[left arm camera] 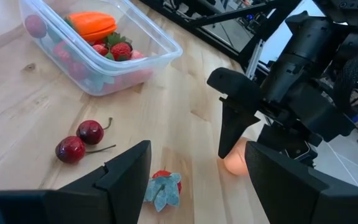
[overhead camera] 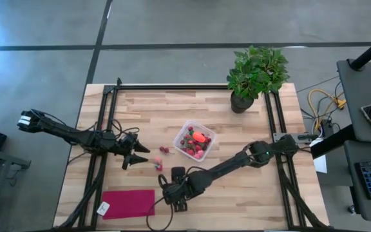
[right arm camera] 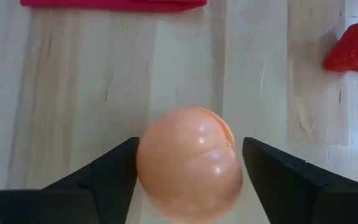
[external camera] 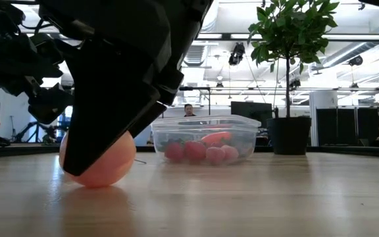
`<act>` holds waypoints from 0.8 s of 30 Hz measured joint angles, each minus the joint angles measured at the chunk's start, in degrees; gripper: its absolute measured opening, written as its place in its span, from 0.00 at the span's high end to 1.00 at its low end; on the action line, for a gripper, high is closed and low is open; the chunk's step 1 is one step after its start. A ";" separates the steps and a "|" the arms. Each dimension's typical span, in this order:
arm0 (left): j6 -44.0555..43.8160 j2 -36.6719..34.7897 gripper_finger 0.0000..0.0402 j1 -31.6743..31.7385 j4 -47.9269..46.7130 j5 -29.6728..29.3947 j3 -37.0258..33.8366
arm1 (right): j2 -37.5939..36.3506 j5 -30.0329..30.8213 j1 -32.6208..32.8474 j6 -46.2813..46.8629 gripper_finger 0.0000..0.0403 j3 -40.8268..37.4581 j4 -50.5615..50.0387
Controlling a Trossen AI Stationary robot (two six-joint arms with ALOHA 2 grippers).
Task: Pick and placing Produce into tupperware
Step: Put the light orange peach into the transparent container
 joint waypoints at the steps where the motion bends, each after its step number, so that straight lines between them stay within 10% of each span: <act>1: 0.01 0.00 0.39 0.00 -0.02 0.00 0.00 | 0.00 0.00 0.00 0.00 0.32 0.00 0.02; 15: 0.00 0.00 0.39 0.00 0.01 0.00 0.01 | -0.47 1.44 -0.46 4.15 0.43 1.92 -0.52; 24: 0.01 -0.13 0.39 0.00 0.30 0.06 0.01 | -6.88 23.76 -3.66 13.48 0.44 8.04 -22.78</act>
